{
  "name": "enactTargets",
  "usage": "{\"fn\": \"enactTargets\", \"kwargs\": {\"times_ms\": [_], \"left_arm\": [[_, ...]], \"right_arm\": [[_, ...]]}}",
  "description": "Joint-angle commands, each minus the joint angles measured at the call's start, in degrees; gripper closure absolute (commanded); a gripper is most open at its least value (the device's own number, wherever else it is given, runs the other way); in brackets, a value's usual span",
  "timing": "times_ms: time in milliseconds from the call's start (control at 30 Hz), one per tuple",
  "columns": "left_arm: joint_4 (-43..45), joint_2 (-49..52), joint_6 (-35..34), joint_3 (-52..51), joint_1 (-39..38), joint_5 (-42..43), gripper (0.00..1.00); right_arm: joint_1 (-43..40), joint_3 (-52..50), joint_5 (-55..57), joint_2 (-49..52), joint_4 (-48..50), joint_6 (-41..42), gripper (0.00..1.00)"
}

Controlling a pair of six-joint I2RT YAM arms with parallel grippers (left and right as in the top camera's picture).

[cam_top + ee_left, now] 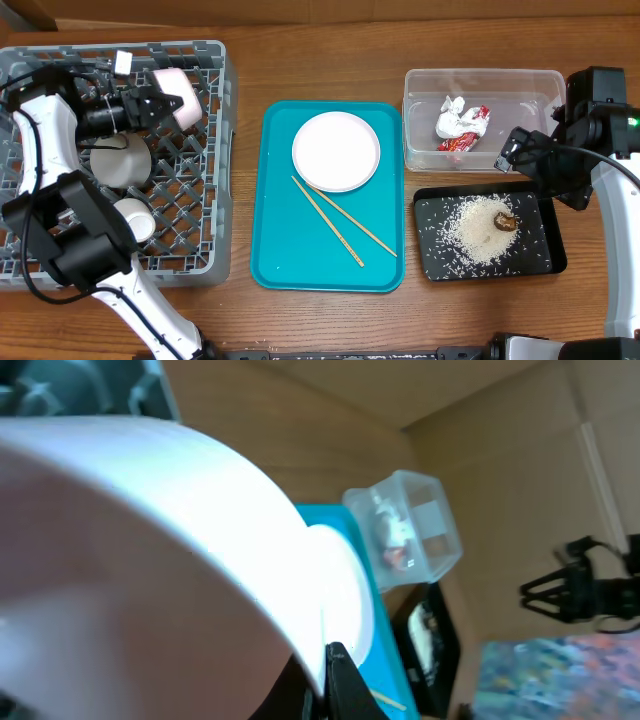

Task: Sort waste into correct bins and load items into the dishwasher
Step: 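Set the pink bowl in the rack and release with the left gripper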

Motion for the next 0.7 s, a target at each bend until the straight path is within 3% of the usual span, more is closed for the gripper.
{"fn": "enactTargets", "kwargs": {"times_ms": [0,267,333,400,500,567,667], "left_arm": [[-0.8,-0.4,1.0,-0.2,0.6,-10.4,0.96],[-5.1,-0.5,-1.6,-0.2,3.8,-19.3,0.92],[-6.3,-0.6,-2.5,-0.2,4.8,-19.3,0.75],[-7.3,-0.6,-2.7,0.2,6.1,-19.2,0.50],[-8.0,-1.4,-4.3,0.7,7.3,-18.8,0.28],[-8.3,-2.8,-4.3,0.7,7.3,-18.8,0.03],[-8.1,-8.1,-4.3,0.7,6.6,-18.9,0.00]], "right_arm": [[-0.2,0.5,-0.3,-0.4,0.0,0.0,0.02],[-0.2,0.5,-0.3,-0.4,-0.3,0.0,0.02],[-0.2,0.5,-0.3,-0.4,-0.3,0.0,0.02],[-0.2,0.5,-0.3,-0.4,-0.4,0.0,0.02],[-0.2,0.5,-0.3,-0.4,-0.3,0.0,0.02],[-0.2,0.5,-0.3,-0.4,-0.3,0.0,0.02],[-0.2,0.5,-0.3,-0.4,-0.3,-0.2,0.02]]}}
